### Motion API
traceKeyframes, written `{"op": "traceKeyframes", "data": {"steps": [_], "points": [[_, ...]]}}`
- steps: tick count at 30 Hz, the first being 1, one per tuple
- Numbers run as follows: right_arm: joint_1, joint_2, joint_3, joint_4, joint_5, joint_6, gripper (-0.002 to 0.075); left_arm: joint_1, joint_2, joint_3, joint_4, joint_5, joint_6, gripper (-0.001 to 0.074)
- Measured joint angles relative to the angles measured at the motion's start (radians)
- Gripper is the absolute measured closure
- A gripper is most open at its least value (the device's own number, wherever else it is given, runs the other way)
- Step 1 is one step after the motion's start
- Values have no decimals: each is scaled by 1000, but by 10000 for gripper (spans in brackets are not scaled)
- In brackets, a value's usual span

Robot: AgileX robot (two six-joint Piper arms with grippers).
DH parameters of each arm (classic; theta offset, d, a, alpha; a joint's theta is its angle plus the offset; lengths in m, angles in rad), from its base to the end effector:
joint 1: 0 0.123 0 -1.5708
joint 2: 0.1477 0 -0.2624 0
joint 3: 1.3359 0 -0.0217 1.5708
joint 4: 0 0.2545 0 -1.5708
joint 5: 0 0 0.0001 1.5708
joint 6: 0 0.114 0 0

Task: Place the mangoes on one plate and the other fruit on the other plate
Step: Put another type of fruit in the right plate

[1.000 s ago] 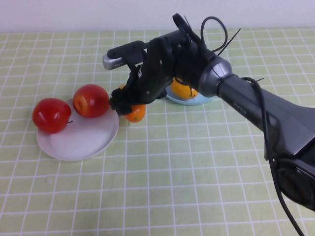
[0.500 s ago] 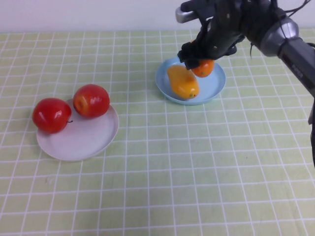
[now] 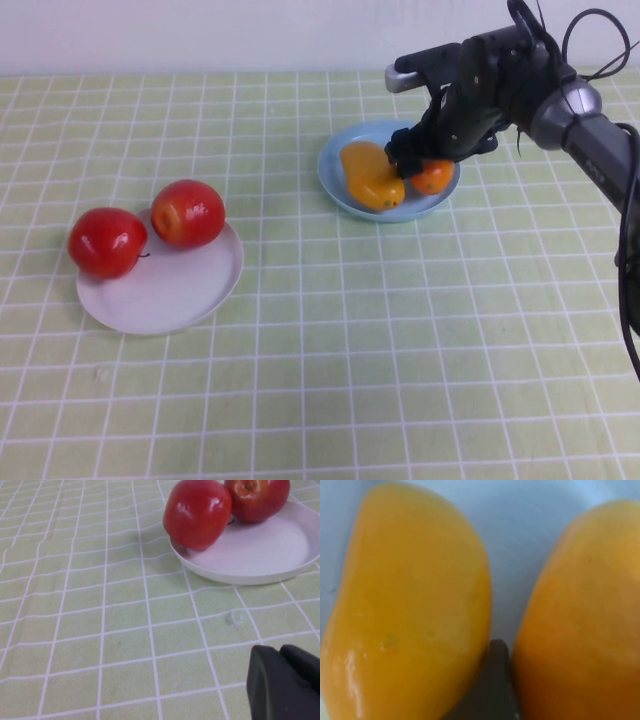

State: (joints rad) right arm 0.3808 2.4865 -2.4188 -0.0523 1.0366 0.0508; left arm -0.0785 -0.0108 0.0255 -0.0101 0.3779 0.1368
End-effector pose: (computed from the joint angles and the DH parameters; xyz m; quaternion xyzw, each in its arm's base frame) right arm 0.5062 0.1971 0.1803 -0.1645 0.9474 0.0338 0.2723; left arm 0.1007 -0.0083 0.1645 0.0840 0.8020 0.0130 0.5912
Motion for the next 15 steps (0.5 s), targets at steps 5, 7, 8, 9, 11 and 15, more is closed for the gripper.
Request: {"op": "traceKeyframes", "data": {"steps": [5, 7, 8, 9, 11, 15], "points": [[0, 0, -20, 19, 34, 0, 130, 0, 0, 0, 0, 0, 0, 731], [0, 0, -43, 21, 62, 0, 130, 0, 0, 0, 0, 0, 0, 731], [0, 0, -58, 21, 75, 0, 130, 0, 0, 0, 0, 0, 0, 731], [0, 0, -71, 21, 90, 0, 130, 0, 0, 0, 0, 0, 0, 731], [0, -8, -93, 21, 109, 0, 130, 0, 0, 0, 0, 0, 0, 731], [7, -65, -101, 23, 161, 0, 141, 0, 0, 0, 0, 0, 0, 731]]}}
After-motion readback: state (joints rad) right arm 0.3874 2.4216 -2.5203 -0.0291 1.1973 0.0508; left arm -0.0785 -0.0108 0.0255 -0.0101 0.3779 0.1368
